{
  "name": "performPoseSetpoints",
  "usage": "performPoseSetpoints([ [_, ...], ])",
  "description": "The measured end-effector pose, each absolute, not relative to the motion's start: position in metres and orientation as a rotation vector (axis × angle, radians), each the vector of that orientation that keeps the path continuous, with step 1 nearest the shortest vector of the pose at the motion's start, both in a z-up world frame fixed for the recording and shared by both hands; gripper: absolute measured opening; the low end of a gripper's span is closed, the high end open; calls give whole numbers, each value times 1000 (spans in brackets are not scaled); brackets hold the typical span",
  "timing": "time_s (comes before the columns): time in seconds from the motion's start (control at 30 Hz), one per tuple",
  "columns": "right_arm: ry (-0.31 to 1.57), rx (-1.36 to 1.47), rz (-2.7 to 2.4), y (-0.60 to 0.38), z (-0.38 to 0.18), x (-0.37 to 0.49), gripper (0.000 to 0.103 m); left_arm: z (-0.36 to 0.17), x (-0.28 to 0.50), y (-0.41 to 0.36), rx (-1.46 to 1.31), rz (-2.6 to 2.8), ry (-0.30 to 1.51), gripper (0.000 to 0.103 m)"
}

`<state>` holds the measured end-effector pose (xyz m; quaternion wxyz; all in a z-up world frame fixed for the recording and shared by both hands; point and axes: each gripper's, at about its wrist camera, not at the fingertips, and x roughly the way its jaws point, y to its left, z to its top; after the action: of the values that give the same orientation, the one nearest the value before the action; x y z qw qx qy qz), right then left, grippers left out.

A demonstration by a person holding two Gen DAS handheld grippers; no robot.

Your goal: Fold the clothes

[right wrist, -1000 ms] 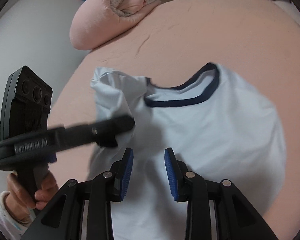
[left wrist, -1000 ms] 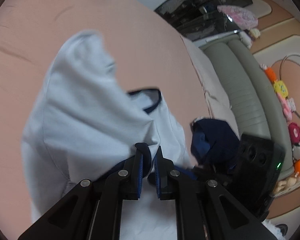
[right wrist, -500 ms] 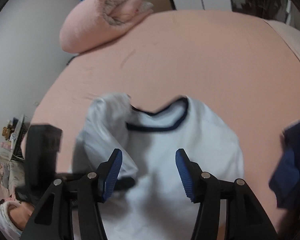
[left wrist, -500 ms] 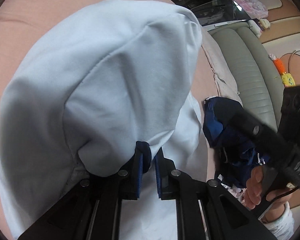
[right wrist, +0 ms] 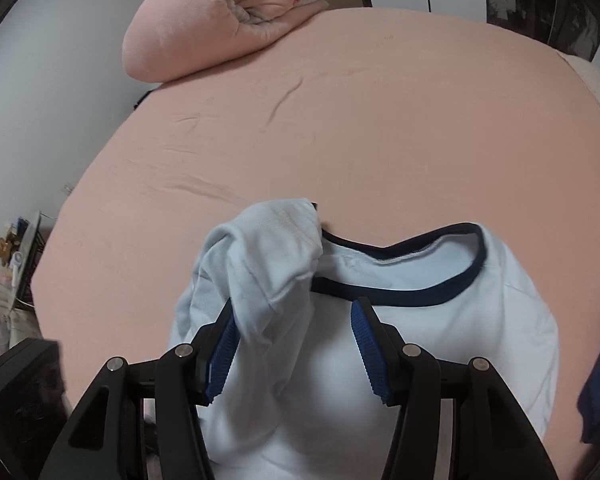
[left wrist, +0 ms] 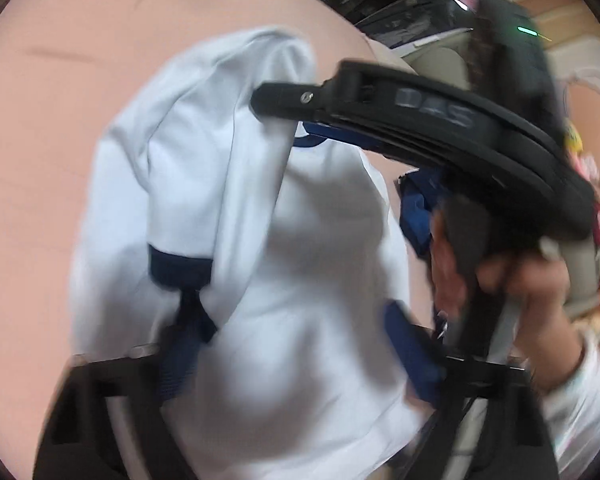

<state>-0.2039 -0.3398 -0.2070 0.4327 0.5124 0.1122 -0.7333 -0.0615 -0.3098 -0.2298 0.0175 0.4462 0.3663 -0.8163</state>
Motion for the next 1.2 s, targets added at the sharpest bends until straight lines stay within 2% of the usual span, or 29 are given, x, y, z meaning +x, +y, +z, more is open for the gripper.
performPoseSetpoints([
  [0.23, 300, 1332, -1858, -346, -221, -214, 55, -195, -29, -322, 1314, -2594, 755, 92],
  [0.3, 274, 1342, -1857, -345, -223, -217, 55, -197, -30, -335, 1306, -2551, 739, 92],
  [0.5, 206, 1357, -1840, -337, -218, -222, 55, -218, -31, -365, 1294, -2470, 841, 92],
  [0.77, 151, 1419, -1733, -327, -229, -211, 55, -224, -40, -377, 1294, -2403, 483, 92],
  [1.0, 140, 1388, -1615, -329, -227, -186, 56, -225, -35, -386, 1311, -2371, 423, 92],
  [1.2, 428, 1229, -1697, -356, -218, -163, 57, -234, -56, -372, 1341, -2379, 480, 92],
])
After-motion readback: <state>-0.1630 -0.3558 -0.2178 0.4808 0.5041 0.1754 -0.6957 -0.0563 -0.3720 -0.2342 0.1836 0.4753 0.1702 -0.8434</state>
